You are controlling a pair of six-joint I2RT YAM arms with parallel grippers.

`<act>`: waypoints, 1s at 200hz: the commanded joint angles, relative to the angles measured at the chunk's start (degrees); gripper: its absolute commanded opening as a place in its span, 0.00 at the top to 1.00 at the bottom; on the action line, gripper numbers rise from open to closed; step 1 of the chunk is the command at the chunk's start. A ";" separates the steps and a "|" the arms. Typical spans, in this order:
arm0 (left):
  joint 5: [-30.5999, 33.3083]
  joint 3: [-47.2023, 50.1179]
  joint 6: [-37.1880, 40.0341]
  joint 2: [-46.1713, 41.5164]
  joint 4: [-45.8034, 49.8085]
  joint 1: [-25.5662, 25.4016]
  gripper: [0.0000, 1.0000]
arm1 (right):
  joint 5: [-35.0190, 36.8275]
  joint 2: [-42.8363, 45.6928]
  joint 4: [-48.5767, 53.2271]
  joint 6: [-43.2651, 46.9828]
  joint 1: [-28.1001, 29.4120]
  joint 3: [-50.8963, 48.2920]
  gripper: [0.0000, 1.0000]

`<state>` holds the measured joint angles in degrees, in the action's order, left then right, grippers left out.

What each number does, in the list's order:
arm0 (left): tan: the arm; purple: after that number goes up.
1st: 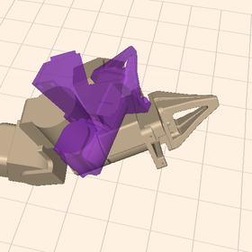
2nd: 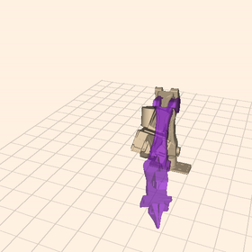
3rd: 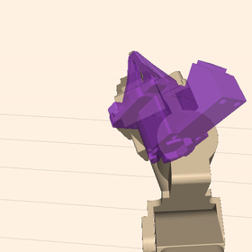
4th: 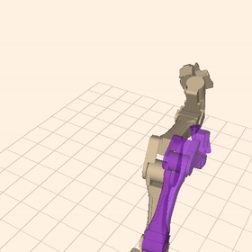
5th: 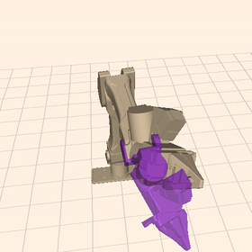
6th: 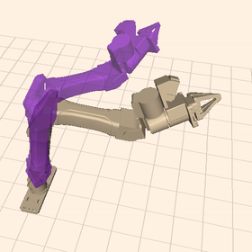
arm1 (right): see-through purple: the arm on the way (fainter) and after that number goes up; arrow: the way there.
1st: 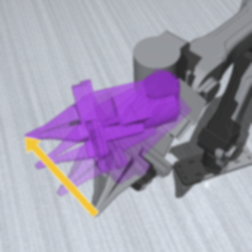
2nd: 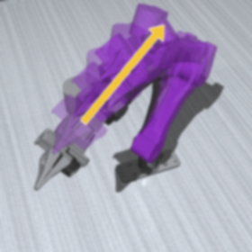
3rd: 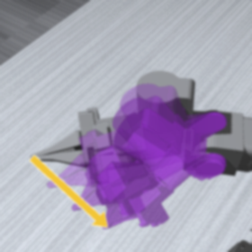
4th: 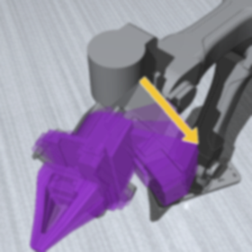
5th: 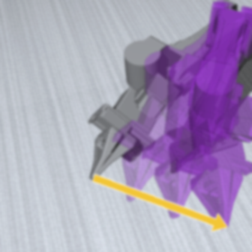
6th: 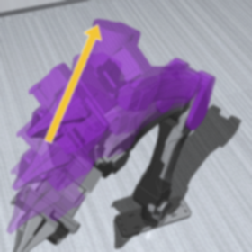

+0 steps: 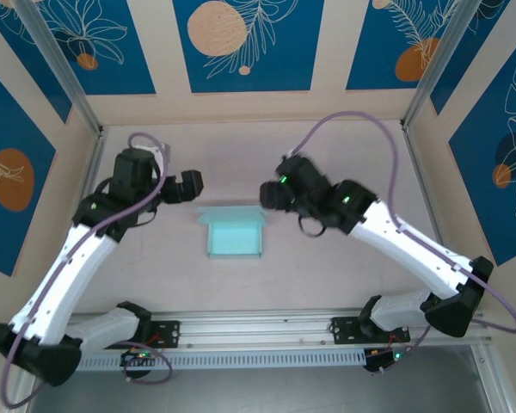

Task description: Fold the paper box

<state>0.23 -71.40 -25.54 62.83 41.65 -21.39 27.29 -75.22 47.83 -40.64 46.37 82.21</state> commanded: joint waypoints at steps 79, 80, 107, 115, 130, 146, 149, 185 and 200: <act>-31.51 6.76 -12.21 17.05 -3.96 9.56 0.04 | -45.95 -23.88 6.21 1.02 -17.98 10.54 0.15; -31.34 6.86 -12.10 17.06 -3.87 9.58 0.03 | -46.20 -24.08 6.12 1.01 -17.98 10.53 0.15; -30.33 9.23 -11.86 16.76 -3.09 9.70 0.01 | -48.56 -27.78 6.37 0.72 -17.13 10.98 0.13; -30.45 9.46 -11.73 17.29 -3.04 9.56 0.01 | -48.62 -28.75 6.70 0.83 -16.86 11.21 0.12; -31.88 10.08 -12.11 18.60 -3.96 9.60 0.04 | -48.75 -30.13 6.86 0.90 -16.38 11.30 0.12; -33.55 10.90 -12.43 19.49 -5.09 9.28 0.10 | -48.58 -30.78 6.54 0.92 -15.56 10.79 0.12; -33.78 11.07 -12.56 19.44 -5.35 9.26 0.11 | -48.56 -30.78 6.45 0.85 -15.33 10.53 0.12; -34.82 12.57 -12.49 19.24 -5.77 8.48 0.14 | -48.66 -30.71 4.38 -0.12 -13.39 7.55 0.13; -35.25 12.99 -12.84 18.86 -6.30 7.97 0.15 | -48.47 -30.60 3.24 -0.53 -12.88 6.36 0.15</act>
<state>-32.34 -59.46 -37.63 81.84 36.53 -12.69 -19.09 -106.00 52.25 -39.88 32.60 90.72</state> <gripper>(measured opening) 0.859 0.866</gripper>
